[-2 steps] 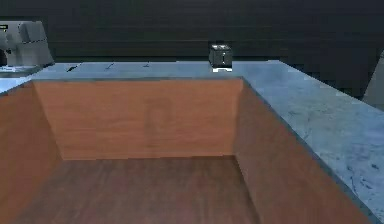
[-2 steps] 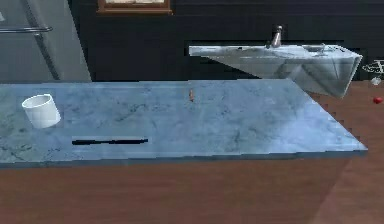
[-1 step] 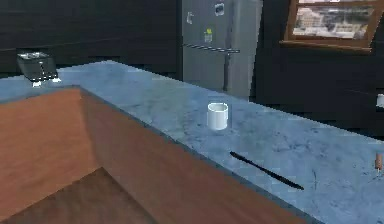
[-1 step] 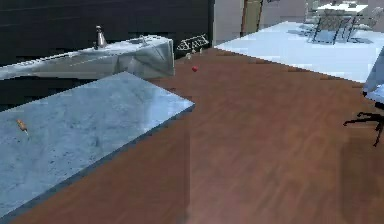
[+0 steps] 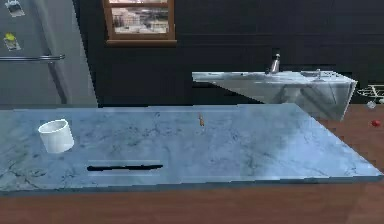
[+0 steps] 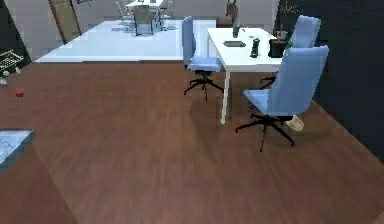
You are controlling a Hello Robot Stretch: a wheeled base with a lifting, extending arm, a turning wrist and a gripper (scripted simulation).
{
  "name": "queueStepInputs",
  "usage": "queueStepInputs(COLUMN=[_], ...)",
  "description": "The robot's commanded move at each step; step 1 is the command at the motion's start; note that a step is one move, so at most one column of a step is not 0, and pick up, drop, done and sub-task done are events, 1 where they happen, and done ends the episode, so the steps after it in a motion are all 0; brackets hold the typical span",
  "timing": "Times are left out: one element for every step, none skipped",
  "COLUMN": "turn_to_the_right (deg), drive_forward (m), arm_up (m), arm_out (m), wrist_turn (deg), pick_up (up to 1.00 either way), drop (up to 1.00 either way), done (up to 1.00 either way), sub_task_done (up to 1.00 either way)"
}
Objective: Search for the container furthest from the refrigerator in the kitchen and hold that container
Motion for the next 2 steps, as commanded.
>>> queueStepInputs(turn_to_the_right=[45.0,33.0], drive_forward=[0.0,0.0], arm_up=[0.0,0.0], arm_out=[0.0,0.0], wrist_turn=[0.0,0.0], pick_up=[0.0,0.0], drop=[0.0,0.0], done=[0.0,0.0], sub_task_done=[0.0,0.0])
